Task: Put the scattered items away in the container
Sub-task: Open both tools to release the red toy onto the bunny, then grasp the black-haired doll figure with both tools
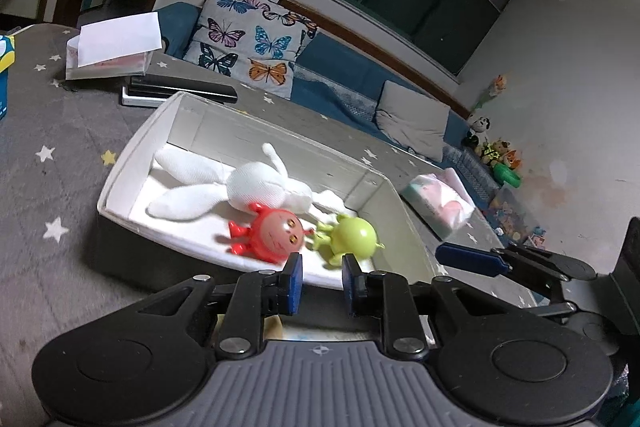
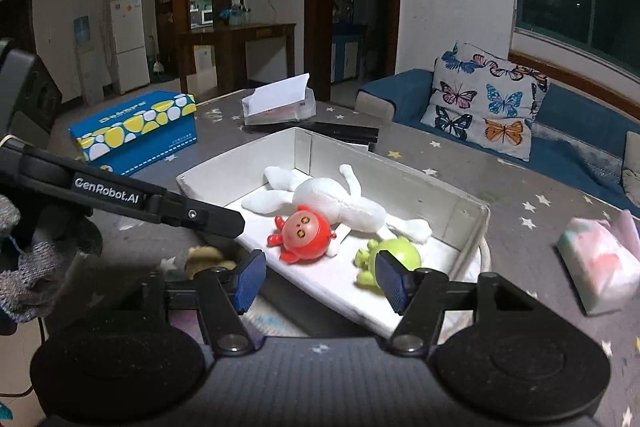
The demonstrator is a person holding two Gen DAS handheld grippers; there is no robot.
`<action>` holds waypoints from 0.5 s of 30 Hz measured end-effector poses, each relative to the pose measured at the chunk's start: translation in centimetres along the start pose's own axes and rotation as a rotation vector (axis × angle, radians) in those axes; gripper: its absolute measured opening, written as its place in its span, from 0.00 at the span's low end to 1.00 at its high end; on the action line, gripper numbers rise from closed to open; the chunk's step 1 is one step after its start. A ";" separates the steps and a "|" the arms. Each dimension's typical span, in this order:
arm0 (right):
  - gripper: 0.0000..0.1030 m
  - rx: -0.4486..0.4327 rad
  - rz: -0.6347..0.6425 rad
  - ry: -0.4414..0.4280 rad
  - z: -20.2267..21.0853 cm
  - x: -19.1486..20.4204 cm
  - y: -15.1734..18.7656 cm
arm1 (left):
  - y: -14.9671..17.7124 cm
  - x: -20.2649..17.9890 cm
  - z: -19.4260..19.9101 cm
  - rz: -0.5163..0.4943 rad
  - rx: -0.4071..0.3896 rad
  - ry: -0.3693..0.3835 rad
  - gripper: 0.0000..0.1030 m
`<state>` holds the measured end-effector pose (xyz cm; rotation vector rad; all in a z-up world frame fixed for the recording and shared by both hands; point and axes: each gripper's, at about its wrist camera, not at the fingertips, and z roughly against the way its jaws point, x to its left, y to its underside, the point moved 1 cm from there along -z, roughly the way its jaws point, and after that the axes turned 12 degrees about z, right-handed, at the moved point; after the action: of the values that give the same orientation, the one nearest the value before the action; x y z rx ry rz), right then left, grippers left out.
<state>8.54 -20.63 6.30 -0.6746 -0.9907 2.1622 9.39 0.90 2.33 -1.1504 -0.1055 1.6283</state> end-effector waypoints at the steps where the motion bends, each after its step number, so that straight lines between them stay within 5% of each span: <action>1: 0.65 -0.004 0.001 0.006 0.6 0.3 0.5 | 0.4 -0.1 0.2 -0.004 0.001 -0.001 0.23; 7: 0.78 -0.016 0.022 0.030 3.0 1.8 3.0 | 2.3 -0.6 0.4 -0.013 0.023 0.004 0.23; 15: 0.80 0.005 -0.022 0.065 4.2 2.7 6.5 | 4.4 -0.8 0.1 -0.005 0.061 0.010 0.26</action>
<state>1.75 -23.80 3.09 -0.7242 -0.9541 2.1092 6.17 -1.54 0.29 -1.1106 -0.0517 1.6104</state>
